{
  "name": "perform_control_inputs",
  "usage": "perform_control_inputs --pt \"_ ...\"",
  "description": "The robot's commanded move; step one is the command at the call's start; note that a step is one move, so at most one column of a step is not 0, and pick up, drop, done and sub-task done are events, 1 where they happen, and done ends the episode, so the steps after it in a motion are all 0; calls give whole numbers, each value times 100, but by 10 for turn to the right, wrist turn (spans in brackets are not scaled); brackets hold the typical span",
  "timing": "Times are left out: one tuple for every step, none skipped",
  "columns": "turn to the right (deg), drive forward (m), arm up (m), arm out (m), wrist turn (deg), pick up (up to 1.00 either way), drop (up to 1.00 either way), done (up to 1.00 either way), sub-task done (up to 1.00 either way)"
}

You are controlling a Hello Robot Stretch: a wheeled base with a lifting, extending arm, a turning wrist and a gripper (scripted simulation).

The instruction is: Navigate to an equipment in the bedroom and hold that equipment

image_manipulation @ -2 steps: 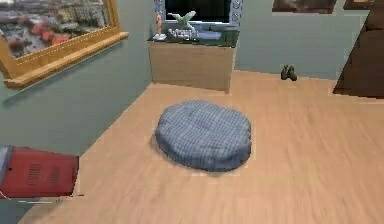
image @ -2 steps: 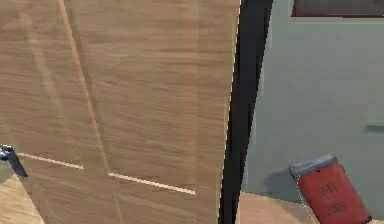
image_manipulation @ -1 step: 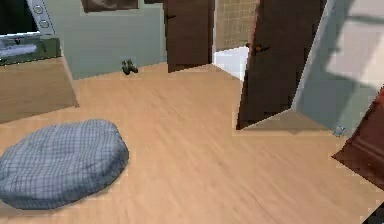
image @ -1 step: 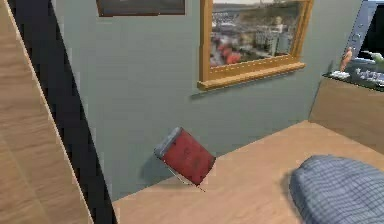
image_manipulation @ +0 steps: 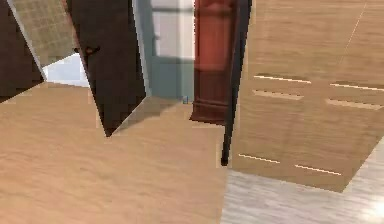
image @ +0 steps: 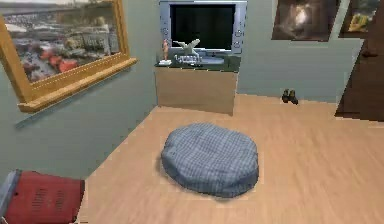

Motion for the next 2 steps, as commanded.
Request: perform_control_inputs --pt "390 0 0 0 0 0 0 0 0" --pt "0 100 0 0 0 0 0 0 0"
